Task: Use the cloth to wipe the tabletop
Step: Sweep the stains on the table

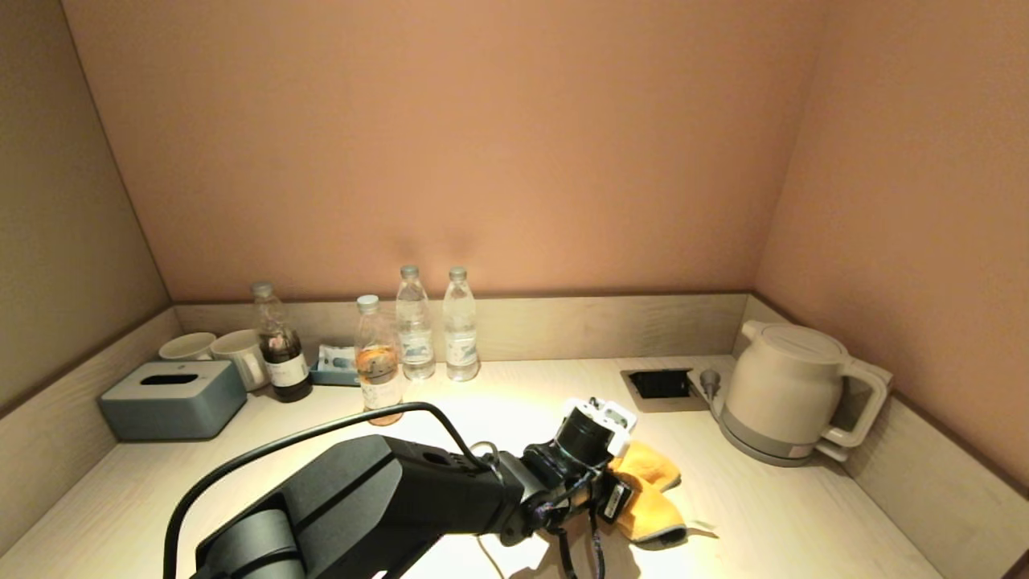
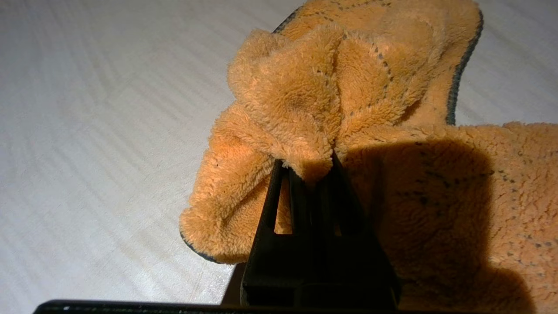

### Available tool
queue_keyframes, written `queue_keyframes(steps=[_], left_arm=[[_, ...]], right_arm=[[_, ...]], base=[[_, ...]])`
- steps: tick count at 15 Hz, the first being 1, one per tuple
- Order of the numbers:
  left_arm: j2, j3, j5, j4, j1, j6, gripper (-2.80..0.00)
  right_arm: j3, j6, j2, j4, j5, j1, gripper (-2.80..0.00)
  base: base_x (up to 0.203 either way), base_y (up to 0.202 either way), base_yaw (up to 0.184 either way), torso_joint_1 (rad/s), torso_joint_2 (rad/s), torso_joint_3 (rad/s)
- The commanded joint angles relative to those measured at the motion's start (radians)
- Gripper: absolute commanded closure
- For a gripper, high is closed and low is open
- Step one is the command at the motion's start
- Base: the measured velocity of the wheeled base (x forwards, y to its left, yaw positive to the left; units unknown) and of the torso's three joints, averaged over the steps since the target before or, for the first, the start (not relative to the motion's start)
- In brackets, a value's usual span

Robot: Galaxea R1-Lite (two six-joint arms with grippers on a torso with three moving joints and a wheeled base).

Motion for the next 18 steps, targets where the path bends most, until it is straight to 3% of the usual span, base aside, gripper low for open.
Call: queue_keyframes(steps=[1,5,10,14,18], left_arm=[[0.016,0.008,0.053,0.012,0.000,0.015,0.00],[-0.040,0.092,0.081,0.012,0.009,0.014,0.00],[-0.158,0.342,0.140,-0.028,0.065,0.012,0.00],[-0.220,0.451,0.150,-0.090,0.095,0.017,0.00],[-0.350,0.698,0.151,-0.202,0.143,0.039,0.00]], right_arm=[[0.000,0.000,0.000,-0.001,0.000,0.000,0.00],[0.000,0.000,0.000,-0.001,0.000,0.000,0.00],[0.000,0.000,0.000,-0.001,0.000,0.000,0.00],[0.000,0.000,0.000,-0.001,0.000,0.000,0.00],[0.000,0.000,0.000,-0.001,0.000,0.000,0.00]], base=[[0.000,0.000,0.000,0.000,0.00,0.000],[0.000,0.000,0.000,0.000,0.00,0.000],[0.000,0.000,0.000,0.000,0.00,0.000],[0.000,0.000,0.000,0.000,0.00,0.000],[0.000,0.000,0.000,0.000,0.00,0.000]])
